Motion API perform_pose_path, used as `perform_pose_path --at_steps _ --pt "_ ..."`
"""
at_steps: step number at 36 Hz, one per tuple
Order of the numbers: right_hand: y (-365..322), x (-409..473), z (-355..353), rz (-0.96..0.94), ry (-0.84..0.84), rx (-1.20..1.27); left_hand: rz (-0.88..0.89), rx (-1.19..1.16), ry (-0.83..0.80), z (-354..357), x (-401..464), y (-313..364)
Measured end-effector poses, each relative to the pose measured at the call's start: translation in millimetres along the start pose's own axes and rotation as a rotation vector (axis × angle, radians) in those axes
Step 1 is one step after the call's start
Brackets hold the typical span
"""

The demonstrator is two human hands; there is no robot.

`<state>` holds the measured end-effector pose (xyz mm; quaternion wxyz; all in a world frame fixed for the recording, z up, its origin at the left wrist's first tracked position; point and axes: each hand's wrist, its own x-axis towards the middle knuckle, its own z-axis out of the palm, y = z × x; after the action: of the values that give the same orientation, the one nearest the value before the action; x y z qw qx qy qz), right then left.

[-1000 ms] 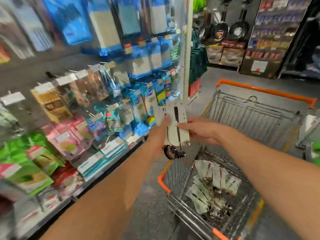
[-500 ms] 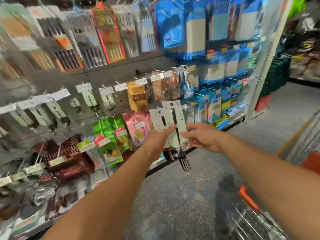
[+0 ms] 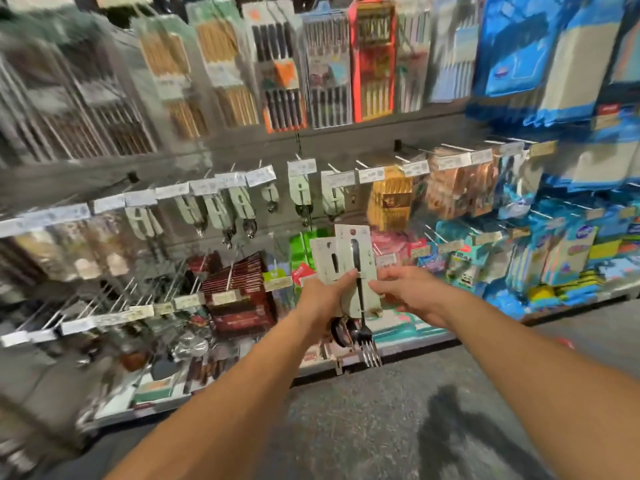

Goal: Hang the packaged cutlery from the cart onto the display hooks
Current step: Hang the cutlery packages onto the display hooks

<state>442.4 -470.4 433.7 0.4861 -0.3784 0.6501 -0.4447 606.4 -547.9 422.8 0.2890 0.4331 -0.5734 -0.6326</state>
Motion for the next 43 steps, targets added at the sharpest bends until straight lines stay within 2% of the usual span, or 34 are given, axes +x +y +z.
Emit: perform_pose_path --at_steps 14,18,22,26,32,35,39,43 --pt "-38.8 198.4 -4.9 0.198 -0.190 0.115 -0.126 0.165 0.218 -44.4 156.6 22.3" --pt "-59.4 241.6 -21.0 0.169 -0.183 0.109 -0.079 0.155 0.219 -44.2 211.3 30.0" --pt "-60.2 281.4 -36.2 0.154 -0.134 0.124 -0.097 0.142 0.195 -35.1 250.1 33.9" --pt "-52.7 308.9 -48.2 0.201 -0.114 0.107 -0.149 0.159 0.241 -33.4 278.1 29.2" --pt "-29.8 354.5 -68.3 0.248 -0.021 0.055 -0.236 0.048 0.172 -45.5 322.1 31.9" --pt "-21.4 373.0 -71.9 0.240 0.058 0.084 -0.231 0.063 0.200 -47.1 345.7 29.9" --pt "-21.8 390.7 -75.2 0.209 0.111 0.104 -0.232 0.062 0.138 -43.3 370.8 29.6" --pt "-19.4 409.1 -76.9 0.208 0.120 0.072 -0.236 -0.088 0.043 -35.4 385.0 28.8"
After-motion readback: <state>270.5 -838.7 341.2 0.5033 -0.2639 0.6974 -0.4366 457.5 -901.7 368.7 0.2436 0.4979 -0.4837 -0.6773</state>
